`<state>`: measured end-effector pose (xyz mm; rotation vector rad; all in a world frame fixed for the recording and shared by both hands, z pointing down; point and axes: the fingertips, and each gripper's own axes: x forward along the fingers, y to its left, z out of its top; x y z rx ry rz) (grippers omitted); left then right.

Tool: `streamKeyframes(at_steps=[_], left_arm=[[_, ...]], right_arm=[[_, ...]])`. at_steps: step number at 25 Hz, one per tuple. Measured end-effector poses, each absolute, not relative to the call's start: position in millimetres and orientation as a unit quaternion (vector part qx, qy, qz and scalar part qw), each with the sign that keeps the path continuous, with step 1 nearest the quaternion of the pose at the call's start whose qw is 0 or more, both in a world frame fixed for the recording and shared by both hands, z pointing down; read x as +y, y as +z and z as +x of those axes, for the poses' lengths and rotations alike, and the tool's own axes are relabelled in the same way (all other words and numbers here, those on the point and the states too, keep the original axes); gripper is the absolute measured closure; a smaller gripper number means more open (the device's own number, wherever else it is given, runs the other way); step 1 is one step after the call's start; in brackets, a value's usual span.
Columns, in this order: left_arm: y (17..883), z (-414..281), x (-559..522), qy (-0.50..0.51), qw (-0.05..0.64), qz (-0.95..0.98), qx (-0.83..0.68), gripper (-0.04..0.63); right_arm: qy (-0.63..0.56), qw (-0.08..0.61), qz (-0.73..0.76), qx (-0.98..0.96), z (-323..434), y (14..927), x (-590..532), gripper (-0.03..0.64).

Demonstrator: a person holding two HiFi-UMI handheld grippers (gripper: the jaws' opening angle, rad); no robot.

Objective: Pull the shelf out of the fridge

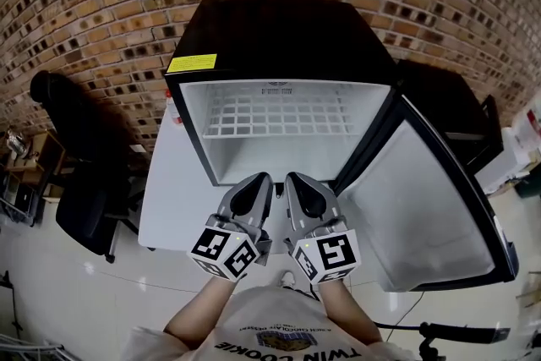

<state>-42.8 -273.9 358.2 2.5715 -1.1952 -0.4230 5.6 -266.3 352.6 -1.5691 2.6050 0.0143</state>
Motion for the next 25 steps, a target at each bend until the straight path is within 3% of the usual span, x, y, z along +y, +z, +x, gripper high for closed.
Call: streamKeyframes(at_steps=[7,14,17,25], left_arm=[[372.6,-47.0,-301.3,-0.228,0.292,0.854,-0.365,0.577],[376.2,-61.2,-328.6,-0.283,0.341,0.820,-0.362,0.535],[382.0,-68.4,-343.8,-0.303,0.356,0.804,-0.368,0.522],[397.7,-80.7,-371.9,-0.349,0.399,0.761,-0.375,0.449]], right_arm=[[-0.077,0.109,-0.524,0.841,19.4,358.6,-291.5,0.612],[-0.184,0.167,-0.518,0.819,34.7,371.9,-318.8,0.608],[-0.215,0.189,-0.516,0.807,39.9,374.7,-332.9,0.532],[-0.314,0.255,-0.493,0.770,48.4,387.0,-364.6,0.478]])
